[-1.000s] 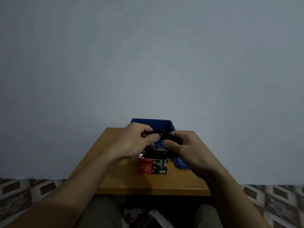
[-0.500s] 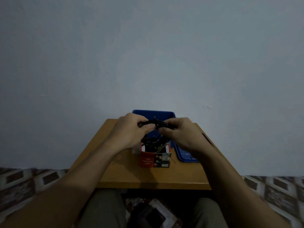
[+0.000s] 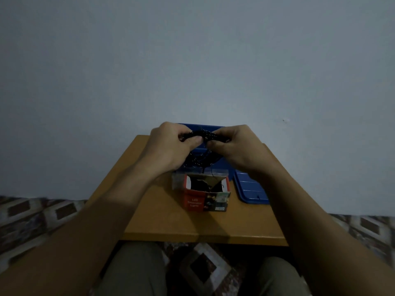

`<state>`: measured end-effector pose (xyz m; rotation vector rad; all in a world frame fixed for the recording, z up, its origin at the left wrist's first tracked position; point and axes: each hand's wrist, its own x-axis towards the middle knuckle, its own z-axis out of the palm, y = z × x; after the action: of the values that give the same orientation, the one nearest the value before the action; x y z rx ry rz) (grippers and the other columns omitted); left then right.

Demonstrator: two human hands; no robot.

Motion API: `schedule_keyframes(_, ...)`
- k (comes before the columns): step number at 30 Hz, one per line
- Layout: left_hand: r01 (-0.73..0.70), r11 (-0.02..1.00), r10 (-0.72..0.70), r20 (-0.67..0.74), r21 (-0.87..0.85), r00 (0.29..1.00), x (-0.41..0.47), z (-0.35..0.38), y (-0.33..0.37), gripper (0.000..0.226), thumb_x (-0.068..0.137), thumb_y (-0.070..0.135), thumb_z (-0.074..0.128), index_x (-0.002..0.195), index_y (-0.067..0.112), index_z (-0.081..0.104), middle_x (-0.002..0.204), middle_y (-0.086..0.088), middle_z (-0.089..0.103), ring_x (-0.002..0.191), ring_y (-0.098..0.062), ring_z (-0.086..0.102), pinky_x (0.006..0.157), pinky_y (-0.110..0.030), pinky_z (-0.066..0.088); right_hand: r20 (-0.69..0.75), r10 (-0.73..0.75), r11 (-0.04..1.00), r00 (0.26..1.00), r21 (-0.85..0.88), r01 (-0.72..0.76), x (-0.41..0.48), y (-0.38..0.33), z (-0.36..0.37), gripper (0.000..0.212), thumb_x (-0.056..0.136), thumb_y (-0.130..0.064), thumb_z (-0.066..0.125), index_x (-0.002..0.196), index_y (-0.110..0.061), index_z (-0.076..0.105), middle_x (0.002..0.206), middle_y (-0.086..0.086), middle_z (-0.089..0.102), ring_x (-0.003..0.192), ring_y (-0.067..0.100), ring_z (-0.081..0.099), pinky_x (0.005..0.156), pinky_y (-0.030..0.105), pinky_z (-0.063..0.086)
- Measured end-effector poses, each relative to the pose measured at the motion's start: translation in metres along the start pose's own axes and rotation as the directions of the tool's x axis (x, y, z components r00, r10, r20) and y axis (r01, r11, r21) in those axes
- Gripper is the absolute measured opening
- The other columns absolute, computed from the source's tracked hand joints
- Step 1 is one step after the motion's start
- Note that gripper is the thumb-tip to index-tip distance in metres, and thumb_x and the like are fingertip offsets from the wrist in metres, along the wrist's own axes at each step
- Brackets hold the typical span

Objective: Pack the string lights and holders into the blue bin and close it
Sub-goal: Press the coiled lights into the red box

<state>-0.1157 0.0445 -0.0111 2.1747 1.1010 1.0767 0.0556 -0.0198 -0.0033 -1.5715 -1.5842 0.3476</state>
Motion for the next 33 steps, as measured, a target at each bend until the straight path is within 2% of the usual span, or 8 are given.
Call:
schedule_keyframes(3, -0.019, 1.0, 0.019, 0.013, 0.014, 1.0, 0.005, 0.009, -0.007, 0.017, 0.093, 0.039, 0.067, 0.088, 0.023, 0.074, 0.068, 0.006, 0.063, 0.058, -0.007, 0.055, 0.047, -0.017, 0.036, -0.005, -0.017, 1.0, 1.0, 0.007, 0.017, 0.003, 0.011, 0.004, 0.012, 0.095, -0.02, 0.066, 0.102, -0.017, 0.076, 0.08, -0.005, 0.071, 0.065, -0.005, 0.062, 0.056, 0.012, 0.047)
schedule_keyframes(6, -0.017, 0.999, 0.016, 0.028, 0.038, 0.999, 0.007, 0.019, -0.015, 0.017, 0.093, 0.039, 0.066, 0.089, 0.025, 0.074, 0.07, 0.006, 0.064, 0.062, -0.008, 0.057, 0.051, -0.022, 0.041, -0.02, -0.012, 0.999, 1.0, 0.041, 0.013, 0.005, 0.028, 0.012, 0.013, 0.095, -0.019, 0.067, 0.103, -0.015, 0.077, 0.087, 0.0, 0.075, 0.08, 0.013, 0.069, 0.071, 0.031, 0.056)
schedule_keyframes(10, 0.0, 1.0, -0.001, 0.065, 0.018, 0.998, 0.009, 0.036, -0.027, 0.015, 0.093, 0.042, 0.065, 0.091, 0.029, 0.072, 0.074, 0.007, 0.068, 0.07, -0.013, 0.065, 0.063, -0.041, 0.055, 0.0, 0.011, 0.996, 1.0, 0.084, -0.011, 0.004, 0.052, 0.019, 0.014, 0.096, -0.02, 0.066, 0.105, -0.018, 0.076, 0.088, -0.004, 0.075, 0.081, 0.009, 0.069, 0.066, 0.02, 0.054)
schedule_keyframes(15, 0.089, 0.995, -0.082, 0.178, -0.034, 0.981, 0.001, 0.062, -0.04, 0.009, 0.093, 0.037, 0.066, 0.096, 0.028, 0.067, 0.086, 0.008, 0.068, 0.076, -0.007, 0.067, 0.07, -0.036, 0.06, 0.01, 0.078, 0.997, 0.997, 0.016, -0.078, -0.004, 0.077, 0.025, 0.013, 0.095, -0.021, 0.067, 0.102, -0.022, 0.077, 0.089, -0.011, 0.076, 0.082, 0.0, 0.069, 0.061, 0.014, 0.052)
schedule_keyframes(19, 0.064, 0.991, -0.082, 0.158, 0.119, 0.984, -0.009, 0.078, -0.047, 0.014, 0.094, 0.043, 0.063, 0.096, 0.03, 0.058, 0.09, 0.011, 0.064, 0.077, -0.003, 0.061, 0.057, -0.02, 0.045, 0.007, 0.093, 0.991, 0.996, -0.101, -0.091, -0.012, 0.089, 0.031, 0.013, 0.096, -0.021, 0.065, 0.103, -0.025, 0.076, 0.087, -0.016, 0.071, 0.079, -0.009, 0.063, 0.059, 0.005, 0.047)
schedule_keyframes(23, -0.079, 0.943, 0.033, 0.146, 0.324, 0.989, -0.015, 0.088, -0.058, 0.016, 0.095, 0.045, 0.06, 0.101, 0.031, 0.063, 0.1, 0.012, 0.054, 0.096, -0.008, 0.048, 0.073, -0.023, 0.033, 0.008, 0.029, 0.958, 1.0, -0.287, -0.026, -0.021, 0.097, 0.042, 0.022, 0.097, -0.02, 0.061, 0.113, -0.029, 0.074, 0.092, -0.013, 0.069, 0.076, -0.004, 0.051, 0.059, 0.006, 0.04)
schedule_keyframes(27, -0.096, 0.941, 0.058, 0.124, 0.325, 0.991, -0.02, 0.092, -0.069, 0.025, 0.092, 0.046, 0.063, 0.11, 0.029, 0.068, 0.103, 0.013, 0.058, 0.1, -0.008, 0.046, 0.075, -0.022, 0.033, 0.096, 0.066, 0.872, 0.993, -0.489, -0.011, -0.025, 0.106, 0.049, 0.024, 0.102, -0.029, 0.051, 0.118, -0.033, 0.069, 0.1, -0.007, 0.067, 0.088, 0.011, 0.036, 0.066, 0.015, 0.028)
schedule_keyframes(33, -0.147, 0.96, 0.127, 0.097, 0.24, 0.987, -0.039, 0.092, -0.084, 0.027, 0.094, 0.044, 0.056, 0.109, 0.026, 0.071, 0.105, 0.019, 0.059, 0.105, -0.003, 0.048, 0.082, -0.012, 0.036, 0.034, 0.055, 0.89, 0.998, -0.456, -0.034, -0.029, 0.101, 0.047, 0.037, 0.097, -0.037, 0.058, 0.133, -0.03, 0.058, 0.119, -0.01, 0.046, 0.11, 0.006, 0.032, 0.091, 0.021, 0.029)
